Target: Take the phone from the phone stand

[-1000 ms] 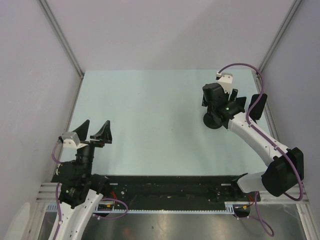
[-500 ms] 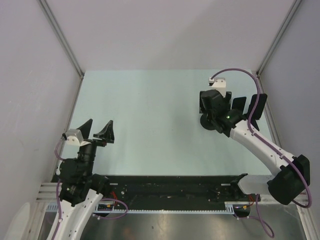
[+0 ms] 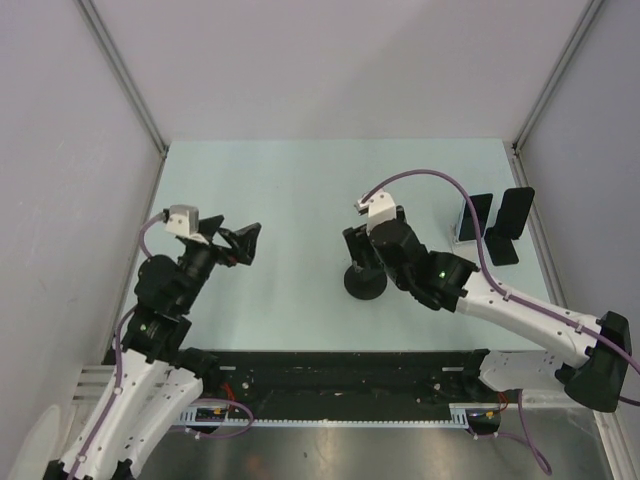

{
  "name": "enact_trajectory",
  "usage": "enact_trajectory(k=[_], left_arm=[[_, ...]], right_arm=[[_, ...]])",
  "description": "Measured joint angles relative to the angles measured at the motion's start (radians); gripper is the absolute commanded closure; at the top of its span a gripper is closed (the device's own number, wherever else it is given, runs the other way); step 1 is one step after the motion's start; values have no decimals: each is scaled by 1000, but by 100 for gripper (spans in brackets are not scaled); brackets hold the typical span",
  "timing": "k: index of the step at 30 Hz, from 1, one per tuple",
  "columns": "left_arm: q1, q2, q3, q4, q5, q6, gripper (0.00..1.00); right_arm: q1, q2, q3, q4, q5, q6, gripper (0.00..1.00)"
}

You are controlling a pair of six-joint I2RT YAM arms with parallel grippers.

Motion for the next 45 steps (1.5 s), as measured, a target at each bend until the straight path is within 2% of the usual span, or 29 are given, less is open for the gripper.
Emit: enact_trajectory(k=[9,17,20,26,27,32,33,39,45], left_arm=[[-41,213,113,4,124,-6,0],[-214,291,113,-1,113,48,0],[-277,281,106,2,91,54,0],[-383,291,60,5,42,53,0],[-397,301,54,5,39,52,0],[-444,330,17,19,29,37,0],[-450,327,4,31,24,35,0],[-459,282,-89,96,3,16,0],[-469,269,-111,124,-5,-2,0]], right_arm=[[82,1,-43,52,-5,-21,100],[105,1,-69,90,-12,-20,94],[108,0,-76,106,-10,-20,86],[116,0,-85,122,0,-16,62],[116,0,-86,122,1,-16,56],[118,-7,-96,131,9,-8,43],[118,-12,-102,137,10,-6,36],[117,-53,-158,192,7,5,23],[115,-92,-221,270,0,10,17]])
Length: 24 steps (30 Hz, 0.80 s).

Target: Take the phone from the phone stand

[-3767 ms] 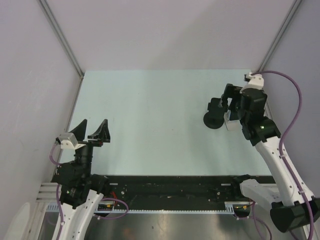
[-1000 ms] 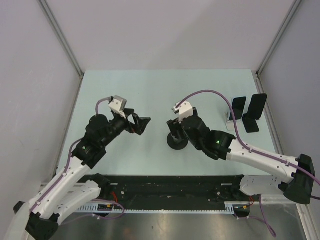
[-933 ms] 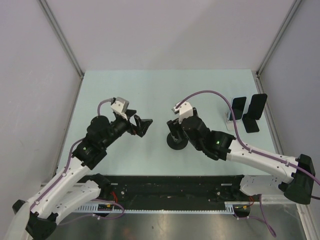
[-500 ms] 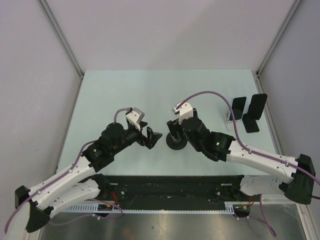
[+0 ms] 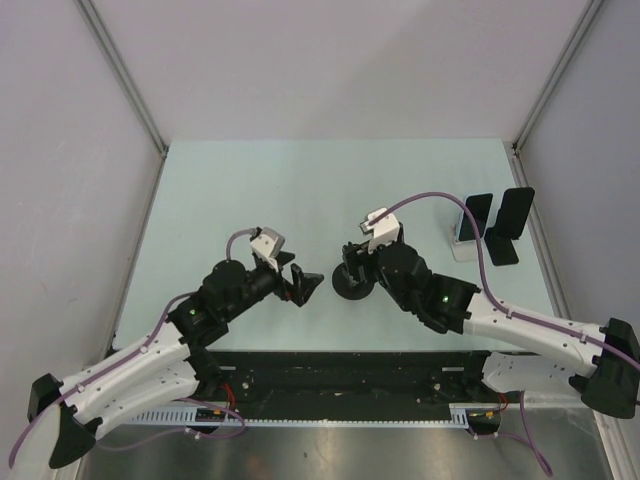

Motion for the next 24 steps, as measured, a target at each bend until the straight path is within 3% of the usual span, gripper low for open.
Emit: enact_trajectory(k=[5,16,19,20,22,23,24], left_arm=[[-7,15,-2,10,1,-10,0],[-34,74,-2,42,14,-16,0],[-47,84,-3,53,23,-16,0],[-50,85,-4,59,24,-15,0],[-57,90,-11,78,23,-14,0],[-60,93,-17,95,23,-13,0],[-63,98,-25,112,23,-10,0]], right_arm=[[-4,-27,-54,73,-14,5,11],[-9,-34,-118,165,-31,10,12],[-11,-35,-130,179,-34,10,21],[-13,-35,-132,181,-34,9,34],[-18,-35,-135,190,-33,6,51],[-19,-36,-135,192,-34,6,66],[-20,-36,-136,194,-35,10,73]])
